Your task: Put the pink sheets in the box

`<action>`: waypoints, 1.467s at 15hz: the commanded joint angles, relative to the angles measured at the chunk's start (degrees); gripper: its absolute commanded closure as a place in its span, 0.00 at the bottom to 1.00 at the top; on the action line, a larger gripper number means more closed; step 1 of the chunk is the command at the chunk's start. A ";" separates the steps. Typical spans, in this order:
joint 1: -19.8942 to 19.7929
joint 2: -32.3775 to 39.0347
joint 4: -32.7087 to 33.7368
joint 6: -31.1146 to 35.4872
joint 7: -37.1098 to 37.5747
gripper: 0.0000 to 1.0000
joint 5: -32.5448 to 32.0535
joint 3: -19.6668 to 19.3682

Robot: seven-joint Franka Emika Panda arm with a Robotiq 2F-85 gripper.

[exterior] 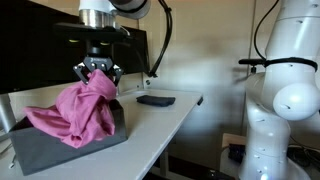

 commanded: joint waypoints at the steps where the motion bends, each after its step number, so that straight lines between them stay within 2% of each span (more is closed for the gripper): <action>1: -1.27 3.19 2.67 1.02 0.17 0.96 -2.36 -0.21; 4: -0.77 4.80 5.65 0.72 -0.98 0.96 -1.67 -0.57; 12: -0.54 5.04 15.48 -1.39 0.44 0.96 -8.01 -0.19; 16: -1.10 5.35 16.52 -0.75 0.22 0.96 -8.15 -1.18; 22: -1.67 8.56 14.56 0.91 -0.74 0.96 -5.64 -3.52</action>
